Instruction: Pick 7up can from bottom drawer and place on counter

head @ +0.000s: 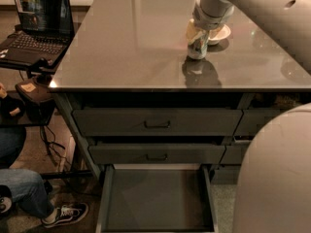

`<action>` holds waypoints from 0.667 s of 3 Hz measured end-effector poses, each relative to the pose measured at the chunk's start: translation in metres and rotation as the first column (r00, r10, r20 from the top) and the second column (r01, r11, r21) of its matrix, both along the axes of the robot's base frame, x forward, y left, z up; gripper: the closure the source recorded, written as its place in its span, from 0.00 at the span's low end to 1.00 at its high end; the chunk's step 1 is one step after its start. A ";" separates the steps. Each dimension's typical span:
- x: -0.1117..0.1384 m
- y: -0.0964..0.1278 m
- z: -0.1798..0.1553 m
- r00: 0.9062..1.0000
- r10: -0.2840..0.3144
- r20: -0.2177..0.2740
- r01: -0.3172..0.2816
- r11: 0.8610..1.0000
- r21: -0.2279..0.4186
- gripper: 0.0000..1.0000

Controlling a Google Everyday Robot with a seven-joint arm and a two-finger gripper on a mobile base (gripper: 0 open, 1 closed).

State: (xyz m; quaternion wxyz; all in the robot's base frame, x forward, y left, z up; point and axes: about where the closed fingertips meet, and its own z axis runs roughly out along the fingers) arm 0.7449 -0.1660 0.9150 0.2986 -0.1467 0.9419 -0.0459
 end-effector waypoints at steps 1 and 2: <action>0.000 0.000 0.000 1.000 0.000 0.000 0.000 1.000 0.000 0.11; 0.000 0.000 0.000 1.000 0.000 0.000 0.000 1.000 0.000 0.00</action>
Offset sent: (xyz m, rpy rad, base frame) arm 0.0000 0.0000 0.0000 0.0000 0.0000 0.0000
